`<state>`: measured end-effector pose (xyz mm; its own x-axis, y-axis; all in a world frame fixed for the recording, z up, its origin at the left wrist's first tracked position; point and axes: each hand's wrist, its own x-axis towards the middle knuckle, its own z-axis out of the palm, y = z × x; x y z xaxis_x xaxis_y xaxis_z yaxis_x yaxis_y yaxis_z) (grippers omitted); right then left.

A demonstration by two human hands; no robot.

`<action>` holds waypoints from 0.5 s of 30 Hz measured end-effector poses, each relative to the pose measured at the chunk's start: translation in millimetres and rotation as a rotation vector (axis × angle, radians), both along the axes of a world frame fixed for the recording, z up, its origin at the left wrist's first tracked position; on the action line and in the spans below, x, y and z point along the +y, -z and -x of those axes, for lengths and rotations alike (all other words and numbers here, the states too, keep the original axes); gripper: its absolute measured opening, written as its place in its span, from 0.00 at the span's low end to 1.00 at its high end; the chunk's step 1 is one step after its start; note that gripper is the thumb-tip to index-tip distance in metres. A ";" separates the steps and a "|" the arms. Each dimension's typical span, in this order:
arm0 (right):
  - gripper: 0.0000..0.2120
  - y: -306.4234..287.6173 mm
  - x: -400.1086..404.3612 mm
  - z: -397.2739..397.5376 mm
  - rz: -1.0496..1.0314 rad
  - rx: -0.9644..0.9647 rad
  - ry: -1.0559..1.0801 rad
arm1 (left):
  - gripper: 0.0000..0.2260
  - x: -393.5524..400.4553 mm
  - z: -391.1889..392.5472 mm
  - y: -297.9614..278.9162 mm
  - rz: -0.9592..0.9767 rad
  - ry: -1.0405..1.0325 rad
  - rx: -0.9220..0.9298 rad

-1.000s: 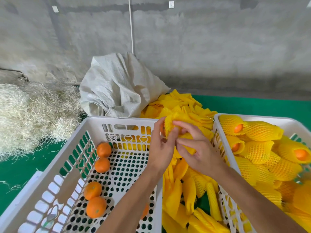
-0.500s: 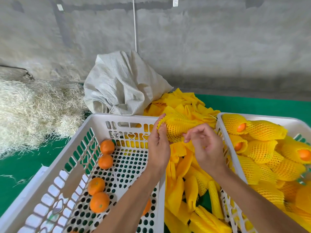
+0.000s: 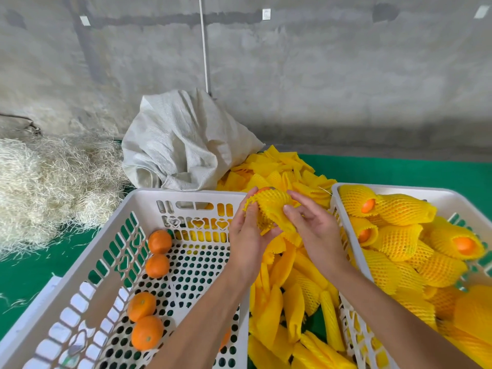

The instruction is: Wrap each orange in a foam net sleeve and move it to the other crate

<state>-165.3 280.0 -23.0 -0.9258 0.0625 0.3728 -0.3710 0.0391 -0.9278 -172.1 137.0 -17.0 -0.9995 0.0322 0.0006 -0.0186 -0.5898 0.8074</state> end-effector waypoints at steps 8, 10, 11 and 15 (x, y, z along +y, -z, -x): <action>0.21 9.1 9.4 5.7 -0.374 0.107 0.144 | 0.14 2.3 -0.3 2.6 0.058 -0.024 -0.009; 0.17 8.4 10.8 6.6 -0.455 0.183 0.243 | 0.14 2.9 -0.1 3.9 0.133 -0.054 -0.018; 0.14 8.1 11.7 7.7 -0.492 0.221 0.283 | 0.14 3.5 -0.6 4.5 0.166 -0.065 -0.021; 0.11 2.4 15.9 11.1 -0.482 0.185 0.340 | 0.15 5.7 -2.4 6.7 0.266 -0.001 0.016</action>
